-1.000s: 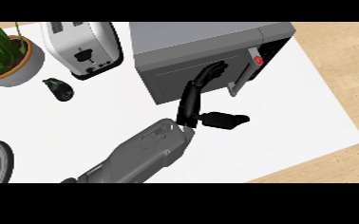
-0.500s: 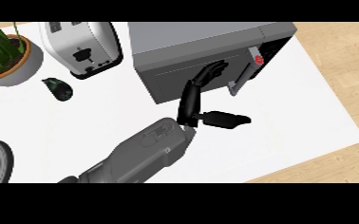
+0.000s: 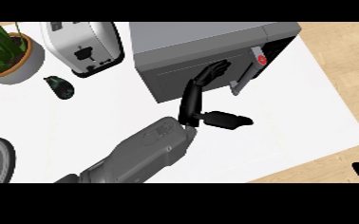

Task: Pick up the milk, place it into the microwave and close the microwave

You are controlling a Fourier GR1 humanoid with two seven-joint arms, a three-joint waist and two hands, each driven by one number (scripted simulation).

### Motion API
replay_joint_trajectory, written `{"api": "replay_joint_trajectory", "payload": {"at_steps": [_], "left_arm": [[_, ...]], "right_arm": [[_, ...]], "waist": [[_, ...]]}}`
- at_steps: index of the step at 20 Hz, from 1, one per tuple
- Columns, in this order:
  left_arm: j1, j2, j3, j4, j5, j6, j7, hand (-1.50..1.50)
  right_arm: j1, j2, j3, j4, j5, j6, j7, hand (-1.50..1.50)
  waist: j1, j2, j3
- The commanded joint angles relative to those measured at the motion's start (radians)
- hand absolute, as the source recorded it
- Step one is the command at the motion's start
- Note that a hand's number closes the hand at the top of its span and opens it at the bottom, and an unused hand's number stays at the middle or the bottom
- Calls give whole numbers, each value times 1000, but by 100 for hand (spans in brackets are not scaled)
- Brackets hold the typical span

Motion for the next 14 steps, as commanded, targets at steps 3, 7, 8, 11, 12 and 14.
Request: {"api": "replay_joint_trajectory", "payload": {"at_steps": [3, 7, 8, 11, 12, 14], "left_arm": [[-62, 0, 56, 73, 45, 15, -15, -150], [-68, 0, 51, 86, 66, 5, -19, -150], [-64, 0, 58, 91, 67, 8, -39, -150], [-65, 0, 55, 84, 87, 14, -46, -150], [-65, 0, 53, 98, 83, 2, -54, -150], [-61, 0, 54, 104, 93, 6, -61, -150]], "right_arm": [[-25, 38, 32, 75, -139, 35, 41, -150], [-61, 7, 16, 107, -194, 61, 64, -150], [-56, 23, 23, 117, -207, 61, 62, -150], [-78, -3, 11, 146, -241, 83, 76, -150], [-79, -12, -5, 158, -252, 86, 77, -150], [-83, -18, -6, 178, -277, 104, 79, -150]], "waist": [[-10, 10, -2], [-16, 9, -4], [-18, 11, -3], [-25, 5, -3], [-29, 6, -3], [-33, 7, -1]]}}
